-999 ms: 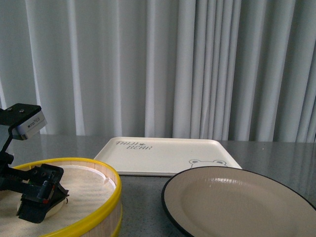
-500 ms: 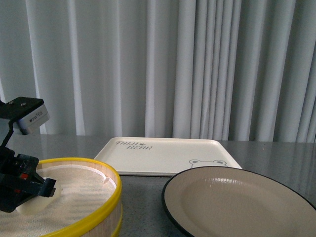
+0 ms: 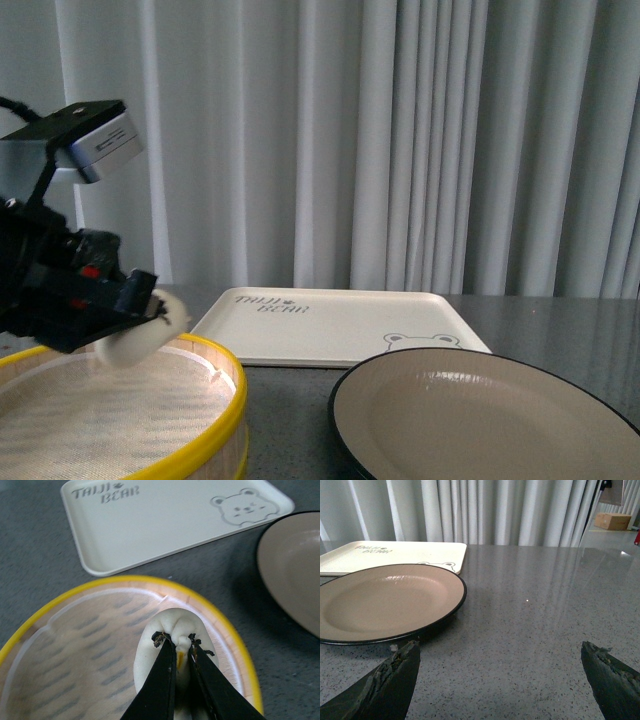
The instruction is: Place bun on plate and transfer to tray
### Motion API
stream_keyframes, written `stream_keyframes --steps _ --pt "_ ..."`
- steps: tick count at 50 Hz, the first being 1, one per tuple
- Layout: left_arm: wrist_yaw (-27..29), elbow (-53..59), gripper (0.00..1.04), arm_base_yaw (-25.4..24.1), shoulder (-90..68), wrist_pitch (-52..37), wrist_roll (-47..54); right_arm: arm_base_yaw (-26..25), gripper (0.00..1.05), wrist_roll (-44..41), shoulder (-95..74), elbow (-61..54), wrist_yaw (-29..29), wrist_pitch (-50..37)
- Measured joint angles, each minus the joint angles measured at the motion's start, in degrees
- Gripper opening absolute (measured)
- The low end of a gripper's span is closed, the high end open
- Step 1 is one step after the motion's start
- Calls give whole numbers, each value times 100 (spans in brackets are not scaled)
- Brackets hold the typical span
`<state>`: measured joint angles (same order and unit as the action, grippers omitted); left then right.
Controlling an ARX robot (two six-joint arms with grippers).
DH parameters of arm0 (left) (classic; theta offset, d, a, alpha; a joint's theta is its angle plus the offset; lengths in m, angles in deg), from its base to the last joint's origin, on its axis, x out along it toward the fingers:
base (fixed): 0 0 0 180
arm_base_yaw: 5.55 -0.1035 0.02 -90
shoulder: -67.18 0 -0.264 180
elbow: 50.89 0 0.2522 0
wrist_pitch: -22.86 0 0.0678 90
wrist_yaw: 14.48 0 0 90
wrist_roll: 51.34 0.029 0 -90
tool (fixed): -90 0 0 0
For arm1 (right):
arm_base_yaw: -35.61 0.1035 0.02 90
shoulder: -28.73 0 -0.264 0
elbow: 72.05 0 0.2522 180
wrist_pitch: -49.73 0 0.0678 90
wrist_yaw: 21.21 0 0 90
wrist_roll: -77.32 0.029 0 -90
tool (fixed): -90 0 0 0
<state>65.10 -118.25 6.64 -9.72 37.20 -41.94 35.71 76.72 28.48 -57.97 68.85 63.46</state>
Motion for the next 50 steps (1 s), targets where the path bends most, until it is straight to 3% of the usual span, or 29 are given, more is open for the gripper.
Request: stream_keyframes --steps 17,28,50 --pt "-879 -612 4 1156 -922 -1005 -127 0 96 0 0 0 2 0" --pt "-1217 -964 4 1530 -1556 -890 162 0 96 0 0 0 0 0" --pt "-1014 -1639 4 1908 -2470 -684 444 0 96 0 0 0 0 0"
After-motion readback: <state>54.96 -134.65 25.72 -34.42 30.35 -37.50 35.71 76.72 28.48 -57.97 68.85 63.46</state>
